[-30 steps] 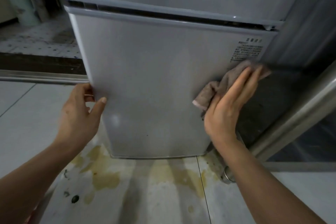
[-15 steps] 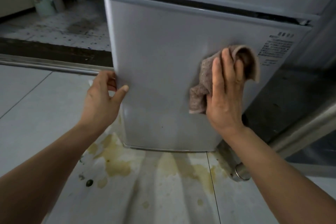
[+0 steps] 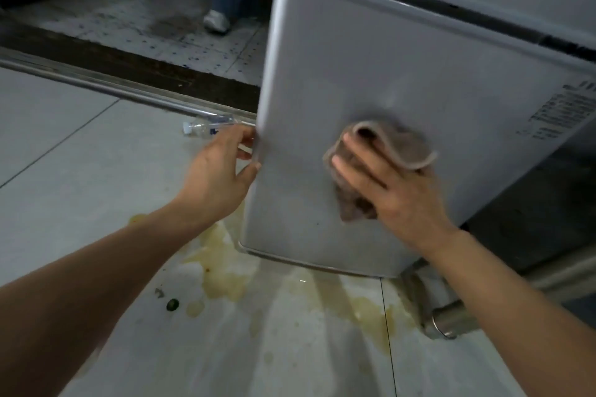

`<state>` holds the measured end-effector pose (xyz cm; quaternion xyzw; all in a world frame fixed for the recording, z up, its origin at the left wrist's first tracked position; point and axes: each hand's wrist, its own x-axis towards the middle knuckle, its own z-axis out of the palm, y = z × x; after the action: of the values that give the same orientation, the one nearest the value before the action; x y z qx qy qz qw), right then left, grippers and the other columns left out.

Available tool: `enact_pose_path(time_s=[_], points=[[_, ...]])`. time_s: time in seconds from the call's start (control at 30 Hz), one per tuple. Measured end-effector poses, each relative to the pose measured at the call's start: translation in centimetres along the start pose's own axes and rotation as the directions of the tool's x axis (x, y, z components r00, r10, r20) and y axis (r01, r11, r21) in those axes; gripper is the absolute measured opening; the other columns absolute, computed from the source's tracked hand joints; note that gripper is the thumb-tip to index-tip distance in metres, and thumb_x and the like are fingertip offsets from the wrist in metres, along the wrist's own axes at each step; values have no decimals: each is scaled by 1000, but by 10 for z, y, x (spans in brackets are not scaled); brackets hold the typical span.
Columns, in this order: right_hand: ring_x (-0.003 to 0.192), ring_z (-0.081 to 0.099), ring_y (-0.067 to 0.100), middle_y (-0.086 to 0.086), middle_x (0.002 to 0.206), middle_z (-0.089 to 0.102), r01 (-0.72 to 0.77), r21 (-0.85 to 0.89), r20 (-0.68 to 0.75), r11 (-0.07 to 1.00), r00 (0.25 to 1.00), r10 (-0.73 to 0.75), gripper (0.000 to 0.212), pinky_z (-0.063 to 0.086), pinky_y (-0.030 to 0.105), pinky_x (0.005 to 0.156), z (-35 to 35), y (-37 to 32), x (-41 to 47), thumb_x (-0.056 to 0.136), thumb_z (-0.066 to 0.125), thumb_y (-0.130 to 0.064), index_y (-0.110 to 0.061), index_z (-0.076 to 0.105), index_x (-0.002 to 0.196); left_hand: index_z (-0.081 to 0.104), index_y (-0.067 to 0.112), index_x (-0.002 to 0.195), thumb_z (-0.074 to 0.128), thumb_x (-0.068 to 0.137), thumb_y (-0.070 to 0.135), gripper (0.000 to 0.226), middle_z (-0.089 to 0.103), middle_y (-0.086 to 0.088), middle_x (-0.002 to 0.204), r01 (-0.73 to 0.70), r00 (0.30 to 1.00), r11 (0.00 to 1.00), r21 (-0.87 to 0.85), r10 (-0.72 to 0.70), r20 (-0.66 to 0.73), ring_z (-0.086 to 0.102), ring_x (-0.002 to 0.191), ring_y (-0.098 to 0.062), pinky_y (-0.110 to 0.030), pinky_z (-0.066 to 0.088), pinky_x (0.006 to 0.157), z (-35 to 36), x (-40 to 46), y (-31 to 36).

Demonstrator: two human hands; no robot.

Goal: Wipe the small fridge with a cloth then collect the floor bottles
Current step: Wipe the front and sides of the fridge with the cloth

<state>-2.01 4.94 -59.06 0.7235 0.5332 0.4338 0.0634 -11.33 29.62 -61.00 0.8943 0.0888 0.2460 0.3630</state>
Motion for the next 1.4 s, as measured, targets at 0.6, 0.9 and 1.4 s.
enact_pose_path(time_s=[0.6,0.9,1.4], points=[[140,25,21,1,154,25,57,2,52,998,997,-57,50,34,46,104,16,-29,65,98,33,-10,-17,26,147,50,28,118,62,81,-6,52,59,2,117,199,949,883,-424,-66,308,59,109,-11,-30,52,93,-19,-8,-20],[131,45,24,2,143,48,29,-6,19,1000,999,-29,44,37,45,97,40,-76,77,89,45,-13,-14,57,131,39,25,130,61,82,-4,61,52,2,121,341,933,828,-445,-243,264,59,107,-14,-23,53,82,-12,-19,-49],[127,35,28,10,124,60,130,-169,112,977,987,-112,33,30,45,93,46,-84,94,84,52,-23,-10,60,113,41,34,126,63,82,4,57,49,12,116,287,947,936,-206,-245,207,57,93,-5,-11,45,64,-16,-30,-72]])
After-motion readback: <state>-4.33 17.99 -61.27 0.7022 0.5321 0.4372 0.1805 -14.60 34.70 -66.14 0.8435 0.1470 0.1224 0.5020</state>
